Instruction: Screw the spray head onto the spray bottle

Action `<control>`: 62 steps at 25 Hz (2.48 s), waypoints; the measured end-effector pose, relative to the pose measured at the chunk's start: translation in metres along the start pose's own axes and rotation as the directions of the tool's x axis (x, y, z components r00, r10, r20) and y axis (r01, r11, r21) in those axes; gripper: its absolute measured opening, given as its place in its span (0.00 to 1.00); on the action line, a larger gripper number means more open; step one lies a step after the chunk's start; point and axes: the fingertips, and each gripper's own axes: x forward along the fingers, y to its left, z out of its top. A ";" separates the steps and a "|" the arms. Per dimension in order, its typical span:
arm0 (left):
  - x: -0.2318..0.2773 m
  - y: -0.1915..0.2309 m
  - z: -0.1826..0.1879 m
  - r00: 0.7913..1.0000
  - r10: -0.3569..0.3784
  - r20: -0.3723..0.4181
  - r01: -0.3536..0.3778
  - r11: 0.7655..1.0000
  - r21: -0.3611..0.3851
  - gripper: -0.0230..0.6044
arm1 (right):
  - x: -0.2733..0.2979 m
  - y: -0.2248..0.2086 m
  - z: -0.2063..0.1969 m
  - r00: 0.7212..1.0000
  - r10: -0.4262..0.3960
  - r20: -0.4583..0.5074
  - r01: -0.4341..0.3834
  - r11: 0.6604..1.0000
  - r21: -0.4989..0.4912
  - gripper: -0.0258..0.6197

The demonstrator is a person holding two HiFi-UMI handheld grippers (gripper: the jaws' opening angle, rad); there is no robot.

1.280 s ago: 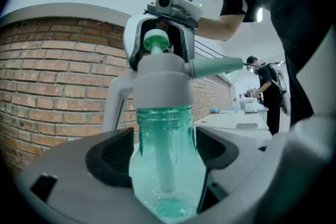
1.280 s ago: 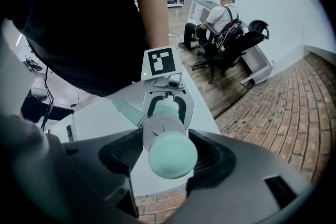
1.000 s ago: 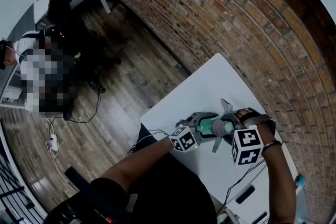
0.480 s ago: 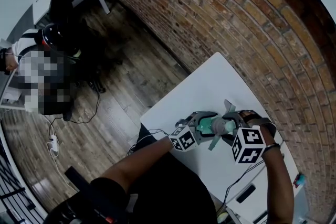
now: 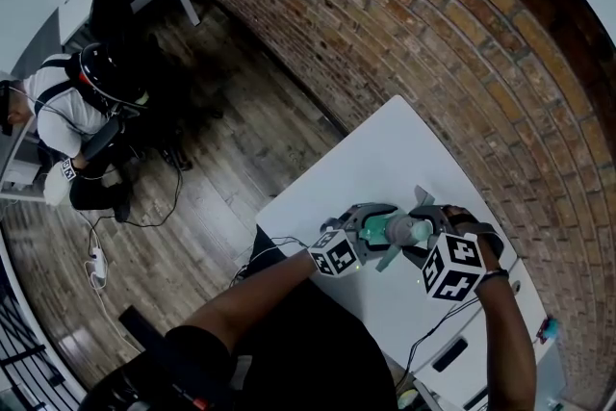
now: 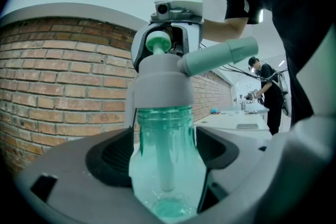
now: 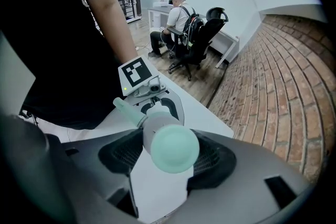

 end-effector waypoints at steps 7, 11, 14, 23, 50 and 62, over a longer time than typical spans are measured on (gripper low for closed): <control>0.000 0.000 0.000 1.000 -0.001 0.000 0.001 1.000 -0.004 0.60 | 0.000 0.000 0.000 1.000 -0.006 0.007 0.006 0.999 0.049 0.47; -0.001 0.001 -0.001 1.000 0.000 0.000 0.000 1.000 -0.004 0.61 | 0.000 -0.002 0.001 1.000 -0.011 0.007 0.011 0.997 0.076 0.47; 0.000 0.000 0.000 1.000 -0.001 0.000 0.001 1.000 -0.004 0.61 | 0.000 -0.002 0.000 1.000 -0.016 0.008 0.015 0.996 0.089 0.47; 0.001 0.000 -0.001 1.000 -0.007 -0.001 0.007 1.000 -0.006 0.61 | -0.002 0.000 0.003 1.000 -0.013 0.028 0.011 0.999 0.051 0.47; 0.001 0.000 -0.001 1.000 -0.006 0.006 0.006 1.000 -0.008 0.61 | 0.007 0.010 -0.006 0.977 0.023 -0.210 -0.146 0.793 -0.591 0.45; 0.000 0.000 -0.002 1.000 -0.006 0.002 0.006 1.000 -0.014 0.61 | 0.008 0.010 -0.004 0.983 0.070 -0.169 -0.141 0.876 -0.461 0.45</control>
